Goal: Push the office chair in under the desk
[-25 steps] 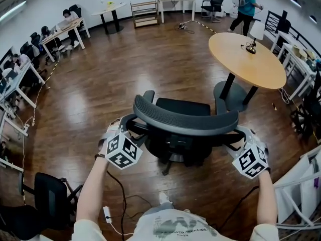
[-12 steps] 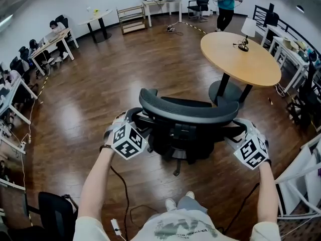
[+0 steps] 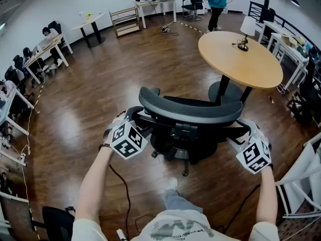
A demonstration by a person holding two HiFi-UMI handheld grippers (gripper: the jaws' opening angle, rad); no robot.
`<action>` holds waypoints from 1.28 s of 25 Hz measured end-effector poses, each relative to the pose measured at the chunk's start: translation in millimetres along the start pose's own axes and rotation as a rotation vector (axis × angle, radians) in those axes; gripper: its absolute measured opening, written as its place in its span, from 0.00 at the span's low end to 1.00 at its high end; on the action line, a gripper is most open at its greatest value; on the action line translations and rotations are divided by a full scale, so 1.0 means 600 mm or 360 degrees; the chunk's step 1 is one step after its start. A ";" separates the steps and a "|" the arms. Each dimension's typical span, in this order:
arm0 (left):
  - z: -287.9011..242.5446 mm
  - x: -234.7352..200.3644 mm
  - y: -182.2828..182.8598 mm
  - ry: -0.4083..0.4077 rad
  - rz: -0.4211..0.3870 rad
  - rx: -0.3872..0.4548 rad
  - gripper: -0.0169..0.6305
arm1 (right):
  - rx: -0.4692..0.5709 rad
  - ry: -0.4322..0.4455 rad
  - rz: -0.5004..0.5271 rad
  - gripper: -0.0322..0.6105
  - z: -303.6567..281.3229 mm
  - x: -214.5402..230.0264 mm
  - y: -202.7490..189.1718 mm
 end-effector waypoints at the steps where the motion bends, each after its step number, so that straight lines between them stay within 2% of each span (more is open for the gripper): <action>1: -0.015 -0.009 -0.001 -0.0009 -0.0004 0.0003 0.56 | -0.0017 -0.0012 -0.0004 0.46 -0.008 0.010 0.001; 10: -0.136 -0.098 0.007 -0.0114 -0.0067 0.0033 0.55 | -0.0060 -0.0075 -0.0101 0.47 -0.076 0.099 0.015; 21: -0.268 -0.201 0.009 -0.0159 -0.0126 0.0088 0.55 | -0.0104 -0.0177 -0.0161 0.47 -0.153 0.198 0.043; 32: -0.363 -0.277 -0.010 -0.0235 -0.0207 0.0175 0.55 | -0.0169 -0.0247 -0.0249 0.47 -0.222 0.240 0.075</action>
Point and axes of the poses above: the fingertips, and each gripper's own axes: z backward along the fingers, x to its right, y out of its top, the point moved 2 cm from there along z, backward along the fingers, and after that the axes turned 12 degrees about y, right-handed, at the moved point
